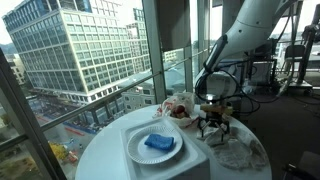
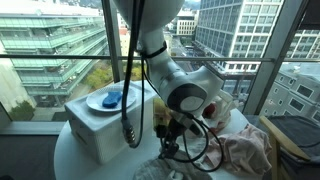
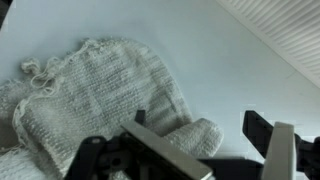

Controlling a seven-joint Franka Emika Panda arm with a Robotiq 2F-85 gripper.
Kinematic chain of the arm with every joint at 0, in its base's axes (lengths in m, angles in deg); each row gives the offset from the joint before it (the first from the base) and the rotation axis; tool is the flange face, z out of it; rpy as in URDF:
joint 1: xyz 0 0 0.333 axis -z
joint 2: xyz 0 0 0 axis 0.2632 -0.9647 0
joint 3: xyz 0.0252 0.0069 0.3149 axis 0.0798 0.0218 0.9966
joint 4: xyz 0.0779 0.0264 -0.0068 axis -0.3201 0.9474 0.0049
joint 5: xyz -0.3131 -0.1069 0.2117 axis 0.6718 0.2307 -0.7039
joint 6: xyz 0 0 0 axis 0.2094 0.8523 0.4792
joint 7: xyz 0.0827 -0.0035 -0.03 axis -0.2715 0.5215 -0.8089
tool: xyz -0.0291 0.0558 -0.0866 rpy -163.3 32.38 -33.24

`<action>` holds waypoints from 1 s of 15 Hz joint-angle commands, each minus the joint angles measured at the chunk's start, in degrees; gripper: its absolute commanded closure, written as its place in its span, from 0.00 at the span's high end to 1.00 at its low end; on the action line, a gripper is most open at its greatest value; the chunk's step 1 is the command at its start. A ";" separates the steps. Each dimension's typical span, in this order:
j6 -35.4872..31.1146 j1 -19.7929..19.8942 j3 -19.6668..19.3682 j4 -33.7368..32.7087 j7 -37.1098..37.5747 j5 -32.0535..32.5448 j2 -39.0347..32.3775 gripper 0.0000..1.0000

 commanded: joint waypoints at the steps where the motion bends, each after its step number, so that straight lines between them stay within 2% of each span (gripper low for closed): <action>1: 2.77 0.09 -1.17 -5.52 3.10 -0.11 -4.15 1.00; 6: 4.55 0.89 -2.03 -7.63 5.22 -0.56 -6.17 1.00; 8: 4.30 0.96 -2.58 -7.85 5.82 -0.52 -6.51 0.86; 9: 4.36 1.15 -2.73 -7.99 5.94 -0.60 -6.65 0.66; 10: 4.36 1.29 -2.82 -8.08 6.12 -0.68 -6.73 0.61; 11: 4.35 1.45 -2.85 -8.04 6.07 -0.76 -6.71 0.61; 12: 4.34 1.57 -2.85 -8.04 6.03 -0.82 -6.71 0.55; 15: 4.21 1.77 -2.55 -7.20 5.46 -1.09 -5.94 0.31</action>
